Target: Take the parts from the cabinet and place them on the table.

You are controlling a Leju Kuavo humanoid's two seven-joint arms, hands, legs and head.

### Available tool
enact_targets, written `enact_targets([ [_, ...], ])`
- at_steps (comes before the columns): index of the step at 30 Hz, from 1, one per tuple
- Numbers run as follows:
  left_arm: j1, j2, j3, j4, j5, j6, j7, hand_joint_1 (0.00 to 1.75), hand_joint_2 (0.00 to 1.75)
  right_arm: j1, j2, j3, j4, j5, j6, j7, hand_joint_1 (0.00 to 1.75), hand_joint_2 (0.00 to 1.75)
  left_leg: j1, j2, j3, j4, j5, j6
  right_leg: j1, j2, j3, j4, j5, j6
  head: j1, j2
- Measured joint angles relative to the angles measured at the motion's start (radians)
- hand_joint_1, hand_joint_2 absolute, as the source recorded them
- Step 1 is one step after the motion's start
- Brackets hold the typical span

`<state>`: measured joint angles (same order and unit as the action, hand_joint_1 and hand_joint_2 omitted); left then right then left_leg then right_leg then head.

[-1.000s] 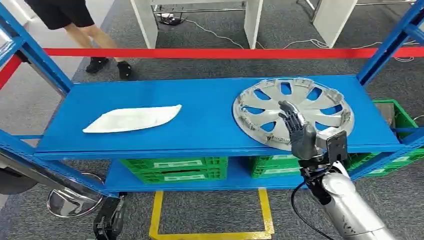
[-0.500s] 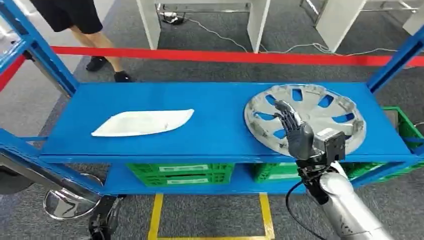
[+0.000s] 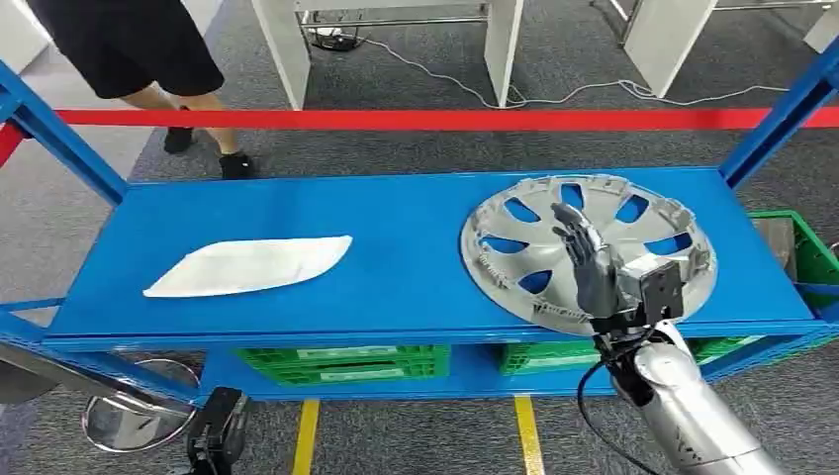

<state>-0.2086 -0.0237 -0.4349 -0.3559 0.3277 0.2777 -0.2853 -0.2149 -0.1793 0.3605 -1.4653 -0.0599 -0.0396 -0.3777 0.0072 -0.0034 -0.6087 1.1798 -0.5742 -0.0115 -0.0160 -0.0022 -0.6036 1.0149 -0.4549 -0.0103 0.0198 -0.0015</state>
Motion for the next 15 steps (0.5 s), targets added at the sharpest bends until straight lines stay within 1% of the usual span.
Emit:
enact_targets([
  [1, 0.003, 0.000, 0.000, 0.000, 0.000, 0.000, 0.001, 0.00, 0.00, -0.001, 0.000, 0.000, 0.003, 0.004, -0.007, 0.012, 0.00, 1.75, 0.001, 0.000, -0.048, 0.081, -0.035, -0.002, 0.002, 0.000, 0.003, 0.000, -0.004, -0.003, -0.001, 0.000],
  [2, 0.006, 0.001, 0.000, 0.000, 0.000, -0.001, 0.004, 0.00, 0.00, -0.002, 0.000, 0.001, 0.007, 0.011, -0.013, 0.031, 0.00, 1.75, 0.000, 0.000, -0.090, 0.140, -0.053, -0.002, 0.004, 0.003, 0.006, 0.000, -0.007, -0.003, -0.002, 0.000],
  [3, 0.008, 0.002, 0.000, 0.001, 0.000, -0.002, 0.007, 0.00, 0.00, -0.005, 0.000, 0.002, 0.014, 0.018, -0.027, 0.054, 0.00, 1.75, 0.000, 0.000, -0.104, 0.145, -0.038, -0.001, 0.006, 0.005, 0.011, 0.000, -0.011, -0.004, -0.001, 0.000],
  [4, 0.009, 0.002, 0.000, 0.002, 0.000, -0.004, 0.008, 0.00, 0.00, -0.010, 0.000, 0.003, 0.021, 0.028, -0.042, 0.072, 0.00, 1.75, -0.001, 0.000, -0.099, 0.107, 0.003, 0.004, 0.008, 0.006, 0.017, 0.000, -0.015, -0.005, -0.001, 0.000],
  [5, 0.009, 0.003, 0.000, 0.002, 0.002, -0.005, 0.011, 0.00, 0.00, -0.019, 0.000, 0.005, 0.029, 0.050, -0.072, 0.091, 0.00, 1.75, -0.004, 0.000, -0.077, 0.032, 0.061, 0.013, 0.012, 0.008, 0.024, 0.000, -0.019, -0.005, -0.002, 0.000],
  [6, 0.008, 0.003, 0.000, 0.002, 0.004, -0.005, 0.016, 0.00, 0.00, -0.031, 0.000, 0.007, 0.036, 0.073, -0.103, 0.106, 0.00, 1.75, -0.007, 0.000, -0.050, -0.053, 0.122, 0.025, 0.014, 0.008, 0.031, 0.000, -0.023, -0.005, -0.001, 0.000],
  [7, 0.008, 0.005, 0.000, 0.002, 0.005, -0.006, 0.018, 0.00, 0.00, -0.046, 0.000, 0.011, 0.049, 0.115, -0.145, 0.123, 0.00, 1.75, -0.015, 0.001, -0.029, -0.132, 0.171, 0.041, 0.013, 0.008, 0.033, -0.002, -0.026, -0.005, -0.001, 0.000],
  [8, 0.007, 0.006, 0.001, 0.003, 0.006, -0.006, 0.019, 0.00, 0.00, -0.060, 0.000, 0.018, 0.066, 0.168, -0.187, 0.140, 0.00, 1.75, -0.018, 0.001, -0.028, -0.140, 0.145, 0.047, 0.017, 0.008, 0.034, -0.002, -0.027, -0.002, 0.002, 0.000],
  [9, 0.007, 0.007, 0.001, 0.003, 0.007, -0.006, 0.019, 0.00, 0.00, -0.068, 0.000, 0.023, 0.078, 0.213, -0.218, 0.152, 0.00, 1.75, -0.020, 0.000, -0.018, -0.165, 0.144, 0.048, 0.015, 0.008, 0.027, -0.001, -0.028, 0.002, -0.002, 0.000],
  [10, 0.011, 0.008, 0.001, 0.004, 0.007, -0.006, 0.019, 0.00, 0.00, -0.069, -0.001, 0.025, 0.087, 0.243, -0.236, 0.160, 0.00, 1.75, -0.023, -0.001, -0.023, -0.160, 0.155, 0.048, 0.013, 0.006, 0.029, -0.002, -0.030, 0.008, 0.000, 0.000],
  [11, 0.013, 0.010, 0.002, 0.005, 0.008, -0.006, 0.018, 0.00, 0.00, -0.070, -0.001, 0.030, 0.093, 0.273, -0.245, 0.165, 0.00, 1.75, -0.023, -0.002, -0.021, -0.162, 0.154, 0.051, 0.012, 0.006, 0.032, -0.008, -0.029, 0.013, -0.003, 0.000],
  [12, 0.014, 0.009, 0.002, 0.005, 0.008, -0.007, 0.017, 0.00, 0.00, -0.072, -0.003, 0.036, 0.097, 0.303, -0.251, 0.171, 0.00, 1.75, -0.017, -0.002, -0.013, -0.180, 0.162, 0.055, 0.018, 0.006, 0.037, -0.014, -0.029, 0.021, 0.000, 0.000],
  [13, 0.014, 0.010, 0.002, 0.006, 0.008, -0.009, 0.016, 0.00, 0.00, -0.071, -0.008, 0.042, 0.101, 0.327, -0.258, 0.176, 0.00, 1.75, -0.011, 0.000, -0.001, -0.196, 0.169, 0.053, 0.016, 0.006, 0.026, -0.001, -0.043, 0.023, 0.000, 0.000],
  [14, 0.011, 0.011, 0.002, 0.006, 0.008, -0.009, 0.016, 0.00, 0.00, -0.075, -0.008, 0.052, 0.104, 0.351, -0.265, 0.180, 0.00, 1.75, -0.008, 0.000, 0.002, -0.199, 0.170, 0.056, 0.014, 0.005, 0.005, 0.041, -0.072, 0.028, 0.003, 0.000],
  [15, 0.010, 0.011, 0.003, 0.006, 0.010, -0.009, 0.016, 0.00, 0.00, -0.077, -0.012, 0.059, 0.109, 0.369, -0.270, 0.186, 0.00, 1.75, -0.008, 0.000, 0.002, -0.198, 0.170, 0.058, 0.010, 0.005, -0.033, 0.123, -0.109, 0.033, 0.002, 0.000],
])
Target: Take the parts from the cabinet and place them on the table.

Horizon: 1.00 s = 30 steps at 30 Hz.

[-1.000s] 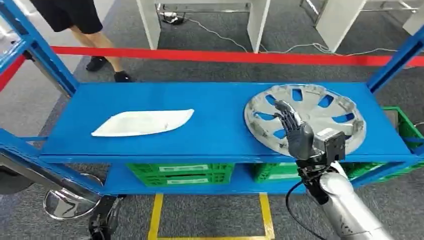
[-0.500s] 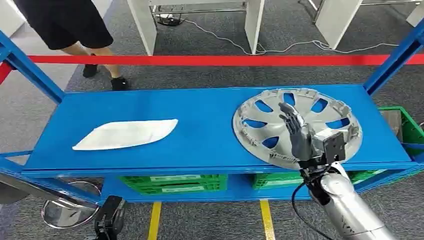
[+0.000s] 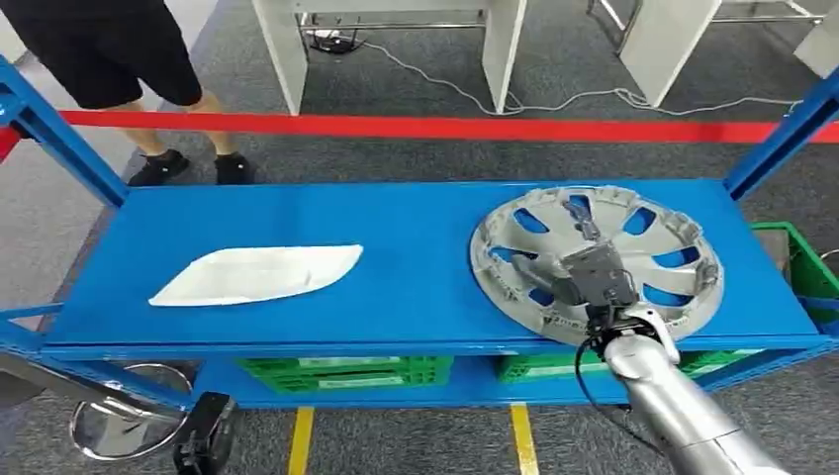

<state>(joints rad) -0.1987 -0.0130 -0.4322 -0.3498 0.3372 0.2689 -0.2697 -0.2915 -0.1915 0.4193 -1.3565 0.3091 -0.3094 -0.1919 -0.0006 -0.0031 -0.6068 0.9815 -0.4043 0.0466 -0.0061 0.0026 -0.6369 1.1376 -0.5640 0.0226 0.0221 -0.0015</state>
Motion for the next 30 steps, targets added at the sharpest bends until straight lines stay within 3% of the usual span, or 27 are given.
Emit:
enact_targets([
  [2, 0.004, 0.000, 0.000, 0.001, 0.001, 0.000, 0.000, 0.00, 0.00, 0.010, -0.005, 0.010, 0.007, 0.014, -0.006, 0.005, 0.00, 1.75, 0.000, 0.000, 0.000, 0.001, -0.003, 0.002, -0.006, 0.000, -0.083, 0.152, -0.051, 0.011, -0.001, 0.000],
  [3, 0.007, 0.001, 0.000, 0.002, 0.001, -0.001, 0.000, 0.00, 0.00, 0.014, -0.005, 0.014, 0.010, 0.017, -0.008, 0.007, 0.00, 1.75, 0.001, 0.000, 0.000, 0.002, -0.004, 0.001, -0.008, 0.000, -0.102, 0.174, -0.044, 0.015, 0.001, 0.000],
  [4, 0.008, 0.000, 0.000, 0.002, 0.001, -0.001, 0.000, 0.00, 0.00, 0.016, -0.006, 0.018, 0.013, 0.019, -0.008, 0.008, 0.00, 1.75, 0.003, -0.001, 0.000, 0.004, -0.006, -0.001, -0.011, -0.001, -0.096, 0.149, -0.013, 0.020, 0.000, 0.000],
  [5, 0.008, 0.000, 0.000, 0.003, 0.001, -0.001, 0.000, 0.00, 0.00, 0.016, -0.008, 0.021, 0.014, 0.022, -0.008, 0.011, 0.00, 1.75, 0.005, -0.001, 0.000, 0.008, -0.010, -0.006, -0.016, -0.002, -0.068, 0.081, 0.034, 0.024, 0.000, 0.000],
  [6, 0.007, 0.000, 0.000, 0.003, 0.005, -0.001, 0.000, 0.00, 0.00, 0.016, -0.008, 0.023, 0.014, 0.030, -0.009, 0.015, 0.00, 1.75, 0.009, -0.001, 0.001, 0.014, -0.014, -0.012, -0.020, -0.004, -0.023, -0.014, 0.083, 0.028, 0.000, 0.000],
  [7, 0.007, 0.000, 0.001, 0.003, 0.008, -0.001, 0.000, 0.00, 0.00, 0.016, -0.010, 0.028, 0.014, 0.042, -0.009, 0.023, 0.00, 1.75, 0.008, -0.002, -0.001, 0.023, -0.021, -0.022, -0.026, -0.006, 0.019, -0.101, 0.111, 0.035, 0.002, 0.000],
  [8, 0.006, 0.003, 0.003, 0.003, 0.009, 0.000, 0.000, 0.00, 0.00, 0.017, -0.010, 0.035, 0.014, 0.054, -0.009, 0.030, 0.00, 1.75, 0.003, -0.003, -0.007, 0.034, -0.027, -0.031, -0.020, 0.000, 0.038, -0.115, 0.089, 0.032, 0.005, 0.000],
  [9, 0.006, 0.003, 0.004, 0.004, 0.009, 0.000, 0.001, 0.00, 0.00, 0.026, -0.010, 0.041, 0.011, 0.064, -0.011, 0.034, 0.00, 1.75, 0.002, -0.004, -0.009, 0.038, -0.027, -0.034, -0.022, 0.005, 0.034, -0.113, 0.093, 0.014, 0.000, 0.000],
  [12, 0.008, 0.006, 0.008, 0.005, 0.016, 0.000, 0.000, 0.00, 0.00, 0.062, -0.016, 0.062, -0.010, 0.103, -0.016, 0.051, 0.00, 1.75, 0.007, -0.005, -0.007, 0.038, -0.026, -0.042, -0.020, 0.005, 0.035, -0.111, 0.095, -0.005, 0.003, 0.000],
  [13, 0.008, 0.006, 0.009, 0.005, 0.016, 0.000, 0.000, 0.00, 0.00, 0.071, -0.017, 0.068, -0.021, 0.109, -0.016, 0.056, 0.00, 1.75, 0.008, -0.003, -0.010, 0.048, -0.040, -0.048, -0.022, 0.003, 0.036, -0.113, 0.097, -0.011, 0.003, 0.000],
  [15, 0.008, 0.006, 0.009, 0.005, 0.016, 0.000, 0.000, 0.00, 0.00, 0.081, -0.023, 0.075, -0.035, 0.114, -0.018, 0.059, 0.00, 1.75, 0.009, -0.001, -0.053, 0.153, -0.110, -0.056, -0.022, 0.002, 0.036, -0.113, 0.096, -0.021, 0.000, 0.000],
  [17, 0.011, 0.008, 0.010, 0.007, 0.017, 0.000, 0.000, 0.00, 0.00, 0.092, -0.027, 0.082, -0.039, 0.115, -0.019, 0.060, 0.00, 1.75, 0.010, -0.001, -0.126, 0.327, -0.183, -0.058, -0.019, 0.003, 0.036, -0.113, 0.096, -0.023, -0.001, 0.000],
  [18, 0.013, 0.008, 0.010, 0.009, 0.018, -0.001, 0.000, 0.00, 0.00, 0.097, -0.028, 0.085, -0.040, 0.115, -0.019, 0.060, 0.00, 1.75, 0.010, -0.001, -0.141, 0.363, -0.187, -0.057, -0.018, 0.003, 0.037, -0.113, 0.096, -0.023, -0.001, 0.000],
  [19, 0.014, 0.008, 0.010, 0.009, 0.018, -0.001, 0.000, 0.00, 0.00, 0.102, -0.030, 0.087, -0.043, 0.115, -0.019, 0.061, 0.00, 1.75, 0.009, -0.001, -0.133, 0.349, -0.170, -0.054, -0.016, 0.003, 0.037, -0.113, 0.096, -0.023, -0.001, 0.000],
  [20, 0.013, 0.008, 0.010, 0.010, 0.018, -0.001, 0.000, 0.00, 0.00, 0.103, -0.031, 0.090, -0.047, 0.116, -0.018, 0.063, 0.00, 1.75, 0.009, -0.001, -0.109, 0.296, -0.134, -0.049, -0.015, 0.004, 0.038, -0.113, 0.095, -0.023, 0.000, 0.000],
  [22, 0.012, 0.009, 0.012, 0.010, 0.019, -0.003, 0.000, 0.00, 0.00, 0.105, -0.032, 0.095, -0.062, 0.118, -0.012, 0.069, 0.00, 1.75, 0.007, -0.001, -0.019, 0.115, -0.048, -0.035, -0.014, 0.005, 0.042, -0.113, 0.095, -0.022, 0.000, 0.000],
  [23, 0.010, 0.010, 0.015, 0.010, 0.019, -0.003, 0.000, 0.00, 0.00, 0.108, -0.032, 0.100, -0.071, 0.120, -0.011, 0.074, 0.00, 0.00, 0.003, -0.001, 0.009, 0.060, -0.049, -0.027, -0.014, 0.005, 0.041, -0.113, 0.094, -0.020, 0.000, 0.000],
  [24, 0.008, 0.009, 0.016, 0.010, 0.025, -0.004, 0.000, 0.00, 0.00, 0.114, -0.033, 0.106, -0.083, 0.128, -0.014, 0.079, 0.00, 0.00, 0.000, -0.002, 0.012, 0.043, -0.053, -0.026, -0.009, 0.006, 0.036, -0.111, 0.094, -0.013, 0.000, 0.000],
  [27, 0.007, 0.008, 0.018, 0.010, 0.032, -0.007, 0.002, 0.00, 0.00, 0.136, -0.036, 0.129, -0.115, 0.190, -0.048, 0.094, 0.00, 0.00, -0.004, -0.003, 0.008, 0.043, -0.052, -0.020, -0.013, 0.004, 0.038, -0.120, 0.099, 0.005, 0.001, 0.000],
  [28, 0.006, 0.002, 0.019, 0.010, 0.034, -0.008, 0.002, 0.00, 0.00, 0.139, -0.038, 0.135, -0.126, 0.215, -0.064, 0.097, 0.00, 0.00, 0.006, -0.001, 0.016, 0.028, -0.043, -0.014, -0.015, 0.003, 0.029, -0.113, 0.090, 0.010, 0.001, 0.000],
  [29, 0.003, 0.000, 0.021, 0.010, 0.036, -0.008, 0.003, 0.00, 0.00, 0.140, -0.039, 0.143, -0.134, 0.230, -0.076, 0.097, 0.00, 0.00, 0.005, 0.000, 0.018, 0.025, -0.042, -0.010, -0.014, 0.002, 0.019, -0.089, 0.071, 0.013, 0.003, 0.000],
  [30, -0.001, -0.002, 0.024, 0.010, 0.037, -0.010, 0.004, 0.00, 0.00, 0.140, -0.042, 0.149, -0.141, 0.243, -0.084, 0.098, 0.00, 0.00, 0.005, 0.000, 0.018, 0.026, -0.042, -0.004, -0.013, 0.002, -0.006, -0.029, 0.034, 0.015, 0.005, 0.000],
])
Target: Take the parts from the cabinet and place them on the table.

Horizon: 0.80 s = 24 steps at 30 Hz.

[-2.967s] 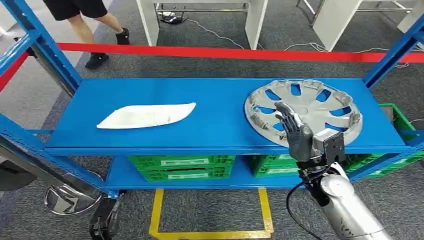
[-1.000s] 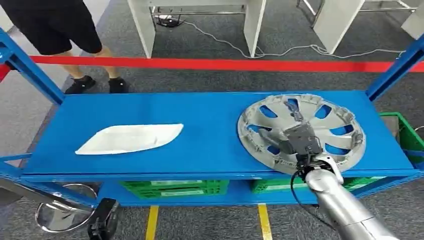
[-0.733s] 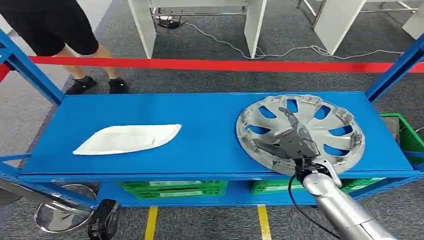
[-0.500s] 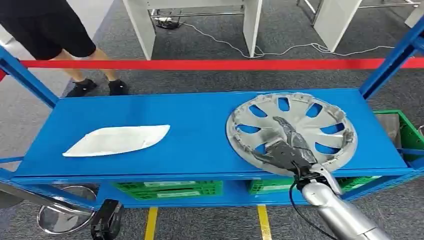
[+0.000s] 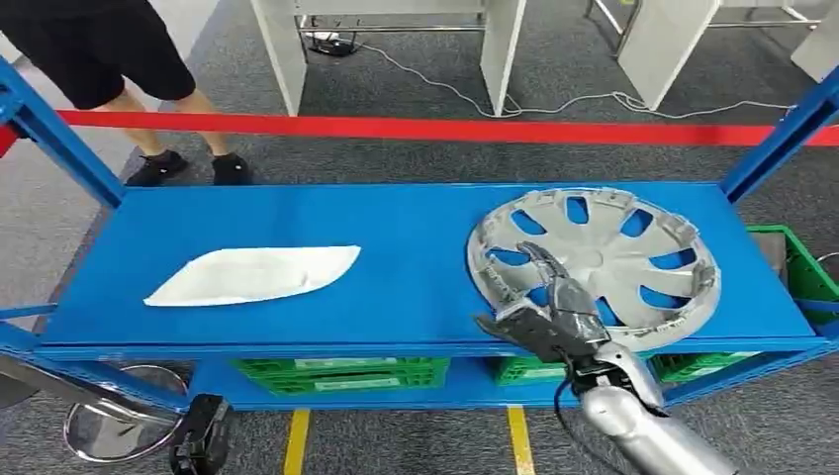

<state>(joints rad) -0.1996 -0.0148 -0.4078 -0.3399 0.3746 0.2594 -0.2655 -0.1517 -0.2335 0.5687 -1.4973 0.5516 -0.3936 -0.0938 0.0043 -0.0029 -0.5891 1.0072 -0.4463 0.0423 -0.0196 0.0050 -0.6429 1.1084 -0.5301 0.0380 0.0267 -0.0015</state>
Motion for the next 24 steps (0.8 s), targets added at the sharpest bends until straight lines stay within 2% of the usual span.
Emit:
enact_targets([
  [2, -0.001, -0.008, 0.001, 0.000, 0.003, -0.006, 0.005, 0.00, 0.00, 0.009, -0.005, 0.011, -0.007, 0.004, -0.005, 0.000, 0.00, 0.00, -0.003, 0.000, -0.001, 0.000, -0.001, 0.001, 0.000, 0.000, -0.071, 0.156, -0.068, 0.004, 0.000, 0.000],
  [3, 0.000, -0.013, 0.001, 0.001, 0.003, -0.010, 0.008, 0.00, 0.00, 0.016, -0.007, 0.017, -0.011, 0.004, -0.008, -0.003, 0.00, 0.00, -0.003, 0.000, -0.002, 0.002, -0.001, 0.001, 0.000, 0.000, -0.098, 0.208, -0.081, 0.007, 0.002, 0.000],
  [4, 0.001, -0.017, 0.001, 0.002, 0.005, -0.013, 0.012, 0.00, 0.00, 0.020, -0.009, 0.023, -0.015, 0.004, -0.011, -0.008, 0.00, 0.00, -0.004, 0.000, -0.001, 0.002, -0.001, 0.002, 0.000, 0.000, -0.099, 0.208, -0.067, 0.007, 0.000, 0.000],
  [5, 0.000, -0.023, 0.001, 0.002, 0.005, -0.017, 0.014, 0.00, 0.00, 0.020, -0.011, 0.029, -0.020, 0.004, -0.015, -0.014, 0.00, 1.75, -0.005, 0.000, -0.001, 0.003, -0.002, 0.002, 0.000, 0.000, -0.077, 0.161, -0.033, 0.006, 0.001, 0.000],
  [7, -0.003, -0.030, 0.001, 0.002, 0.006, -0.022, 0.016, 0.00, 0.00, 0.017, -0.017, 0.034, -0.027, -0.005, -0.021, -0.032, 0.00, 1.75, -0.005, -0.001, 0.001, 0.007, -0.005, -0.001, 0.000, -0.002, 0.015, -0.017, 0.054, 0.001, 0.001, 0.000],
  [8, -0.004, -0.035, 0.001, 0.002, 0.005, -0.024, 0.016, 0.00, 0.00, 0.014, -0.021, 0.036, -0.028, -0.016, -0.023, -0.041, 0.00, 1.75, -0.005, -0.001, 0.001, 0.009, -0.008, -0.005, 0.001, -0.002, 0.047, -0.079, 0.052, -0.004, 0.000, 0.000],
  [9, -0.007, -0.038, 0.001, 0.002, 0.005, -0.027, 0.017, 0.00, 0.00, 0.011, -0.022, 0.039, -0.029, -0.022, -0.023, -0.047, 0.00, 1.75, -0.013, -0.001, -0.006, 0.018, -0.010, -0.009, 0.004, -0.001, 0.063, -0.096, 0.049, -0.008, 0.000, 0.000],
  [12, -0.006, -0.045, 0.001, 0.003, 0.012, -0.030, 0.019, 0.00, 0.00, 0.011, -0.031, 0.042, -0.026, -0.031, -0.021, -0.052, 0.00, 1.75, -0.008, -0.001, -0.005, 0.011, -0.003, -0.021, 0.009, 0.001, 0.059, -0.091, 0.053, -0.019, 0.000, 0.000],
  [13, -0.006, -0.047, 0.002, 0.003, 0.015, -0.030, 0.019, 0.00, 0.00, 0.009, -0.032, 0.044, -0.025, -0.031, -0.019, -0.053, 0.00, 1.75, -0.008, -0.002, -0.006, 0.015, -0.009, -0.027, 0.000, 0.000, 0.063, -0.100, 0.058, -0.028, 0.000, 0.000],
  [14, -0.006, -0.048, 0.002, 0.003, 0.018, -0.030, 0.018, 0.00, 0.00, 0.008, -0.033, 0.045, -0.024, -0.029, -0.019, -0.053, 0.00, 1.75, -0.007, -0.001, -0.012, 0.033, -0.027, -0.033, -0.001, -0.002, 0.065, -0.102, 0.060, -0.032, -0.003, 0.000],
  [15, -0.006, -0.050, 0.002, 0.003, 0.023, -0.030, 0.018, 0.00, 0.00, 0.008, -0.037, 0.045, -0.021, -0.023, -0.019, -0.051, 0.00, 1.75, -0.005, -0.001, -0.035, 0.087, -0.062, -0.040, -0.002, -0.004, 0.066, -0.102, 0.059, -0.037, -0.008, 0.000],
  [17, -0.002, -0.053, 0.002, 0.005, 0.026, -0.030, 0.018, 0.00, 0.00, 0.010, -0.041, 0.050, -0.015, -0.013, -0.021, -0.048, 0.00, 1.75, 0.002, 0.000, -0.106, 0.245, -0.131, -0.048, -0.002, -0.006, 0.066, -0.102, 0.059, -0.039, -0.006, 0.000],
  [18, 0.001, -0.056, 0.002, 0.006, 0.027, -0.030, 0.018, 0.00, 0.00, 0.010, -0.042, 0.054, -0.011, -0.006, -0.022, -0.047, 0.00, 1.75, 0.004, 0.000, -0.131, 0.299, -0.147, -0.051, -0.002, -0.006, 0.066, -0.102, 0.059, -0.039, -0.007, 0.000],
  [19, 0.004, -0.056, 0.002, 0.008, 0.030, -0.030, 0.018, 0.00, 0.00, 0.011, -0.045, 0.056, -0.007, 0.005, -0.025, -0.040, 0.00, 1.75, 0.007, 0.000, -0.138, 0.311, -0.138, -0.053, -0.003, -0.005, 0.066, -0.102, 0.058, -0.039, -0.007, 0.000],
  [20, 0.004, -0.057, 0.002, 0.009, 0.034, -0.030, 0.018, 0.00, 0.00, 0.011, -0.047, 0.059, -0.002, 0.021, -0.031, -0.030, 0.00, 1.75, 0.008, 0.000, -0.127, 0.285, -0.111, -0.053, -0.003, -0.004, 0.067, -0.102, 0.058, -0.038, -0.007, 0.000],
  [21, 0.004, -0.058, 0.002, 0.010, 0.036, -0.030, 0.018, 0.00, 0.00, 0.010, -0.050, 0.061, 0.004, 0.050, -0.040, -0.015, 0.00, 1.75, 0.009, 0.000, -0.097, 0.219, -0.067, -0.051, -0.003, -0.004, 0.068, -0.102, 0.057, -0.037, -0.007, 0.000],
  [22, 0.004, -0.060, 0.002, 0.011, 0.042, -0.031, 0.019, 0.00, 0.00, 0.008, -0.053, 0.064, 0.010, 0.091, -0.052, 0.004, 0.00, 1.75, 0.009, 0.000, -0.057, 0.132, -0.021, -0.048, -0.004, -0.004, 0.071, -0.102, 0.056, -0.035, -0.007, 0.000],
  [23, 0.003, -0.062, 0.002, 0.011, 0.045, -0.033, 0.023, 0.00, 0.00, 0.005, -0.055, 0.067, 0.015, 0.142, -0.064, 0.024, 0.00, 1.75, 0.009, 0.000, -0.017, 0.045, 0.011, -0.044, -0.004, -0.004, 0.073, -0.102, 0.054, -0.031, -0.007, 0.000],
  [24, 0.003, -0.065, 0.002, 0.011, 0.048, -0.034, 0.026, 0.00, 0.00, -0.001, -0.056, 0.068, 0.020, 0.173, -0.071, 0.036, 0.00, 1.75, 0.002, 0.000, -0.004, 0.022, -0.007, -0.041, 0.003, -0.004, 0.069, -0.101, 0.052, -0.023, -0.007, 0.000],
])
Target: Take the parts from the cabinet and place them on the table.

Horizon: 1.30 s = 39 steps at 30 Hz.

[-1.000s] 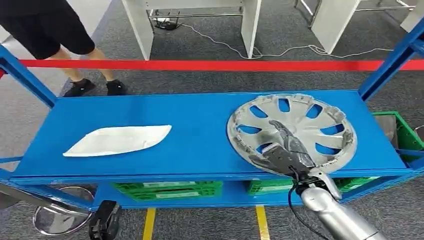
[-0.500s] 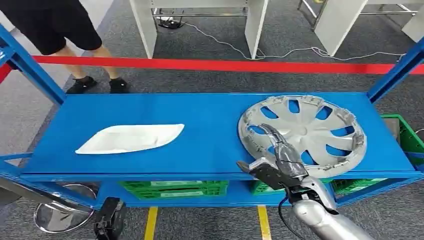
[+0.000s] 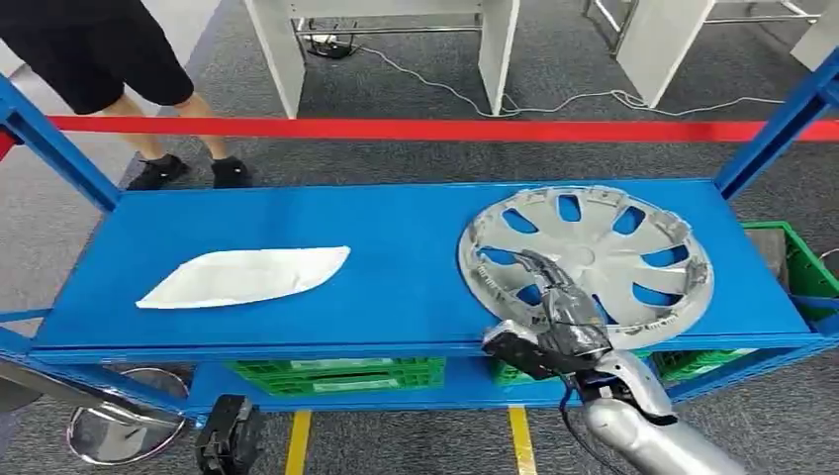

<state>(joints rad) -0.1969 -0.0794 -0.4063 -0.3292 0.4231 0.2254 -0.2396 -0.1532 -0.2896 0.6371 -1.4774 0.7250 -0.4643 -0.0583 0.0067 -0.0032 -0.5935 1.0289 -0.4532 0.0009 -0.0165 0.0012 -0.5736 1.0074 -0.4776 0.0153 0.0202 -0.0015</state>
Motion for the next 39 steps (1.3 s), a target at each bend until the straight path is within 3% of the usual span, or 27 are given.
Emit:
enact_targets([
  [2, 0.001, -0.004, 0.000, 0.000, 0.005, -0.002, 0.008, 0.00, 0.00, -0.009, -0.010, 0.003, 0.012, 0.054, -0.003, 0.024, 0.00, 1.75, -0.001, -0.001, -0.004, -0.005, -0.001, 0.005, -0.002, 0.000, -0.005, -0.001, 0.004, 0.011, 0.002, 0.000],
  [4, 0.006, -0.009, 0.000, 0.001, 0.006, -0.005, 0.008, 0.00, 0.00, -0.017, -0.018, 0.009, 0.023, 0.069, 0.008, 0.034, 0.00, 1.75, -0.002, -0.002, -0.003, -0.013, 0.003, 0.020, -0.004, -0.002, 0.000, -0.007, 0.005, 0.024, 0.002, 0.000],
  [5, 0.005, -0.011, 0.000, 0.002, 0.006, -0.005, 0.007, 0.00, 0.00, -0.022, -0.021, 0.014, 0.027, 0.069, 0.021, 0.034, 0.00, 1.75, 0.003, 0.000, 0.002, -0.020, 0.008, 0.029, -0.007, -0.002, -0.013, 0.006, -0.009, 0.028, 0.002, 0.000],
  [6, 0.003, -0.012, 0.000, 0.002, 0.007, -0.005, 0.006, 0.00, 0.00, -0.027, -0.024, 0.018, 0.029, 0.067, 0.031, 0.032, 0.00, 1.75, 0.002, 0.000, 0.001, -0.021, 0.008, 0.035, -0.006, -0.002, -0.029, 0.040, -0.033, 0.029, 0.005, 0.000],
  [8, 0.004, -0.017, 0.000, 0.002, 0.010, -0.005, 0.004, 0.00, 0.00, -0.035, -0.038, 0.026, 0.039, 0.062, 0.047, 0.027, 0.00, 1.75, -0.001, 0.000, 0.000, -0.020, 0.008, 0.043, -0.005, -0.002, -0.110, 0.214, -0.115, 0.032, 0.008, 0.000],
  [9, 0.006, -0.018, 0.000, 0.002, 0.013, -0.003, 0.002, 0.00, 0.00, -0.035, -0.044, 0.029, 0.045, 0.062, 0.050, 0.026, 0.00, 1.75, -0.003, 0.000, 0.000, -0.020, 0.007, 0.044, -0.004, -0.001, -0.148, 0.292, -0.139, 0.033, 0.008, 0.000],
  [10, 0.008, -0.018, 0.000, 0.003, 0.014, -0.001, 0.001, 0.00, 0.00, -0.035, -0.050, 0.033, 0.050, 0.065, 0.053, 0.027, 0.00, 1.75, -0.004, 0.000, 0.000, -0.019, 0.007, 0.044, -0.004, -0.001, -0.165, 0.323, -0.140, 0.033, 0.008, 0.000],
  [11, 0.009, -0.018, 0.000, 0.003, 0.016, 0.002, -0.001, 0.00, 0.00, -0.035, -0.055, 0.037, 0.057, 0.068, 0.053, 0.032, 0.00, 1.75, -0.005, -0.001, 0.002, -0.019, 0.007, 0.044, -0.004, -0.002, -0.161, 0.307, -0.115, 0.031, 0.008, 0.000],
  [12, 0.009, -0.018, 0.000, 0.004, 0.017, 0.002, -0.003, 0.00, 0.00, -0.037, -0.061, 0.040, 0.061, 0.071, 0.053, 0.034, 0.00, 1.75, -0.006, -0.002, 0.003, -0.018, 0.006, 0.045, -0.004, -0.002, -0.130, 0.238, -0.070, 0.029, 0.008, 0.000],
  [14, 0.008, -0.021, 0.000, 0.004, 0.019, 0.004, -0.008, 0.00, 0.00, -0.045, -0.067, 0.042, 0.068, 0.071, 0.053, 0.042, 0.00, 1.75, -0.006, -0.002, 0.007, -0.015, 0.002, 0.040, -0.004, -0.003, -0.039, 0.052, 0.016, 0.020, 0.008, 0.000],
  [16, 0.006, -0.023, 0.000, 0.004, 0.020, 0.005, -0.009, 0.00, 0.00, -0.057, -0.068, 0.042, 0.074, 0.072, 0.053, 0.048, 0.00, 1.75, -0.015, -0.002, 0.000, -0.007, -0.002, 0.031, 0.000, 0.000, -0.006, 0.003, 0.001, 0.016, 0.006, 0.000],
  [18, 0.007, -0.024, 0.000, 0.004, 0.023, 0.004, -0.010, 0.00, 0.00, -0.057, -0.071, 0.042, 0.079, 0.073, 0.054, 0.054, 0.00, 1.75, -0.013, -0.002, 0.000, -0.010, 0.001, 0.024, 0.003, 0.002, -0.009, 0.006, 0.001, 0.010, 0.007, 0.000],
  [20, 0.006, -0.023, 0.000, 0.004, 0.023, 0.004, -0.010, 0.00, 0.00, -0.059, -0.071, 0.042, 0.083, 0.073, 0.054, 0.054, 0.00, 1.75, -0.011, -0.002, 0.000, -0.002, -0.011, 0.014, -0.006, -0.001, -0.004, -0.003, 0.008, -0.002, 0.008, 0.000],
  [22, 0.004, -0.024, 0.000, 0.004, 0.023, 0.004, -0.010, 0.00, 0.00, -0.064, -0.072, 0.042, 0.085, 0.074, 0.054, 0.054, 0.00, 1.75, -0.009, -0.001, -0.039, 0.092, -0.073, 0.001, -0.007, -0.002, -0.003, -0.003, 0.007, -0.010, -0.003, 0.000],
  [24, 0.006, -0.023, 0.000, 0.005, 0.023, 0.005, -0.010, 0.00, 0.00, -0.065, -0.072, 0.043, 0.089, 0.074, 0.054, 0.056, 0.00, 1.75, -0.003, -0.001, -0.118, 0.267, -0.147, -0.007, -0.006, -0.003, -0.003, -0.002, 0.006, -0.012, -0.001, 0.000],
  [25, 0.008, -0.023, 0.000, 0.005, 0.024, 0.005, -0.010, 0.00, 0.00, -0.064, -0.072, 0.043, 0.092, 0.073, 0.054, 0.059, 0.00, 1.75, -0.003, -0.001, -0.140, 0.310, -0.153, -0.008, -0.006, -0.002, -0.002, -0.002, 0.006, -0.012, -0.002, 0.000],
  [26, 0.009, -0.023, 0.000, 0.006, 0.026, 0.005, -0.010, 0.00, 0.00, -0.064, -0.072, 0.042, 0.095, 0.071, 0.054, 0.062, 0.00, 1.75, -0.003, -0.001, -0.136, 0.299, -0.131, -0.008, -0.006, -0.002, -0.001, -0.002, 0.005, -0.012, -0.001, 0.000],
  [27, 0.009, -0.023, 0.000, 0.006, 0.026, 0.005, -0.010, 0.00, 0.00, -0.064, -0.074, 0.040, 0.098, 0.068, 0.053, 0.066, 0.00, 1.75, -0.003, -0.001, -0.114, 0.248, -0.093, -0.005, -0.006, -0.001, 0.000, -0.002, 0.005, -0.012, -0.002, 0.000],
  [29, 0.009, -0.022, 0.000, 0.006, 0.029, 0.004, -0.012, 0.00, 0.00, -0.064, -0.076, 0.030, 0.102, 0.061, 0.052, 0.071, 0.00, 1.75, -0.003, -0.001, -0.034, 0.071, 0.002, 0.004, -0.006, 0.000, 0.008, -0.002, 0.001, -0.008, -0.002, 0.000],
  [30, 0.009, -0.021, 0.000, 0.007, 0.030, 0.003, -0.013, 0.00, 0.00, -0.065, -0.076, 0.023, 0.103, 0.057, 0.050, 0.072, 0.00, 1.75, -0.005, -0.001, -0.006, 0.012, 0.009, 0.010, -0.005, 0.000, 0.007, -0.002, -0.001, -0.004, 0.000, 0.000],
  [31, 0.008, -0.021, 0.000, 0.007, 0.032, 0.002, -0.013, 0.00, 0.00, -0.067, -0.077, 0.016, 0.104, 0.054, 0.048, 0.072, 0.00, 1.75, -0.008, -0.002, -0.001, -0.007, 0.005, 0.013, 0.001, 0.002, 0.001, 0.002, -0.002, 0.002, -0.001, 0.000],
  [34, 0.009, -0.020, 0.000, 0.008, 0.035, 0.002, -0.013, 0.00, 0.00, -0.068, -0.079, 0.004, 0.107, 0.050, 0.046, 0.075, 0.00, 1.75, -0.011, -0.002, -0.008, -0.009, 0.003, 0.025, -0.002, 0.000, 0.001, -0.008, 0.004, 0.018, 0.000, 0.000],
  [36, 0.007, -0.021, 0.000, 0.008, 0.037, 0.002, -0.015, 0.00, 0.00, -0.066, -0.082, -0.010, 0.107, 0.046, 0.044, 0.075, 0.00, 1.75, -0.003, -0.001, 0.003, -0.025, 0.011, 0.039, -0.004, -0.001, -0.014, 0.017, -0.024, 0.026, 0.002, 0.000],
  [39, 0.010, -0.021, 0.001, 0.008, 0.039, 0.002, -0.018, 0.00, 0.00, -0.062, -0.093, -0.032, 0.109, 0.037, 0.042, 0.080, 0.00, 1.75, -0.006, -0.001, 0.001, -0.024, 0.010, 0.046, -0.003, 0.000, -0.125, 0.250, -0.129, 0.032, 0.007, 0.000],
])
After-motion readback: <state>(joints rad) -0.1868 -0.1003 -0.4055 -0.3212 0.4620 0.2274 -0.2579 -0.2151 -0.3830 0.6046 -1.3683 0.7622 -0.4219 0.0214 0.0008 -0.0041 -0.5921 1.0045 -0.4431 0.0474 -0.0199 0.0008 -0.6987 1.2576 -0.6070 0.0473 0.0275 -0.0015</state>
